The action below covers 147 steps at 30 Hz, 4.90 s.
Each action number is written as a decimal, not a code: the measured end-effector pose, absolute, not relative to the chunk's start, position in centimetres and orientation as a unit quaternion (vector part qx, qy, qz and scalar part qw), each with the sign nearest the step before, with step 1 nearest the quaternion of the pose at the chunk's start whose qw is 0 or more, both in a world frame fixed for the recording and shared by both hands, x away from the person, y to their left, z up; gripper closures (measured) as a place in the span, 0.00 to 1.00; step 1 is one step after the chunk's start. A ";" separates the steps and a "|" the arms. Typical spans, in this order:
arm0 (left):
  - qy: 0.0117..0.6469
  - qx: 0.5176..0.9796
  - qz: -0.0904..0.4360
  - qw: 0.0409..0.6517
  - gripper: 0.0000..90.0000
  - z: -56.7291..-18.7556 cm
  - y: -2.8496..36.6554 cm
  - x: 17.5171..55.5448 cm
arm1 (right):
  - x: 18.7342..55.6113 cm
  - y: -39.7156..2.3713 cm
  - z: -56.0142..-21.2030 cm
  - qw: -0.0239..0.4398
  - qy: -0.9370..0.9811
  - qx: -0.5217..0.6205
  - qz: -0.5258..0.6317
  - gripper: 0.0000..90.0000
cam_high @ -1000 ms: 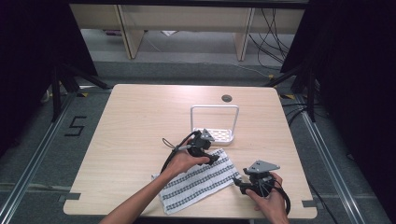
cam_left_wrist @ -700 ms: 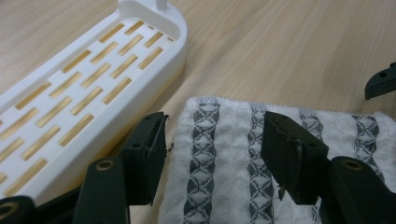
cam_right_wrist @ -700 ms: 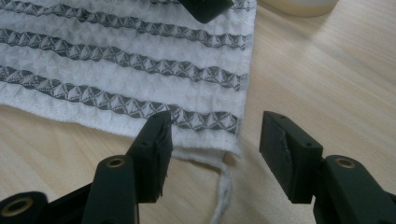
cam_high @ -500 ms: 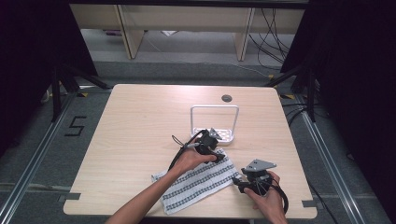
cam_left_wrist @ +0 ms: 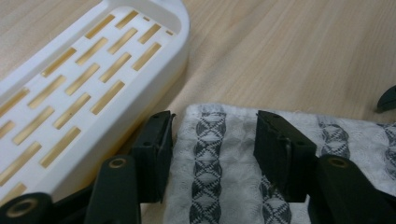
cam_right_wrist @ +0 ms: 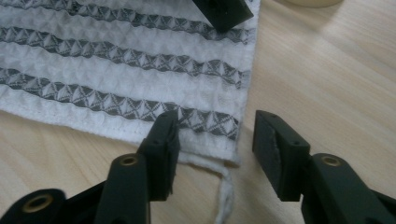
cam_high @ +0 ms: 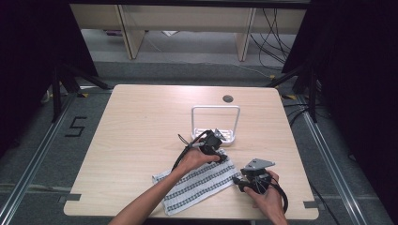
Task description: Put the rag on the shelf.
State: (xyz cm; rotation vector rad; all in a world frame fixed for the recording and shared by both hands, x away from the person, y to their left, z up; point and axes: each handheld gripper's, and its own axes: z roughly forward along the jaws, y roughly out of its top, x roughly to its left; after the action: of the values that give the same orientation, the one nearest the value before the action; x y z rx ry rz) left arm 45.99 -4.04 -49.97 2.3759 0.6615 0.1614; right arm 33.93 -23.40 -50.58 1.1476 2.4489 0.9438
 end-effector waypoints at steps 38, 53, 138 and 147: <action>0.233 0.873 0.103 0.417 0.93 -41.8 0.8 42.2 | 33.0 -21.6 -44.8 0.178 0.837 0.319 0.408 0.96; 0.237 0.828 0.135 0.489 0.93 -34.1 4.1 40.5 | 33.6 -21.1 -36.3 0.235 0.824 0.275 0.436 0.96; 0.388 0.751 0.189 0.501 0.88 -30.7 3.3 57.3 | 56.0 -19.9 -28.8 0.269 0.788 0.393 0.391 0.96; 0.390 0.773 0.182 0.466 0.86 -32.3 3.2 57.8 | 56.6 -19.6 -30.1 0.251 0.798 0.400 0.376 0.96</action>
State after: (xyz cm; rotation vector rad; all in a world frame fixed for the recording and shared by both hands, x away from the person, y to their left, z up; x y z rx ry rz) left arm 57.79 3.21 -32.33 1.8981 0.9563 0.4458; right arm 56.55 -19.60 -30.08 1.0878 2.1710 1.0235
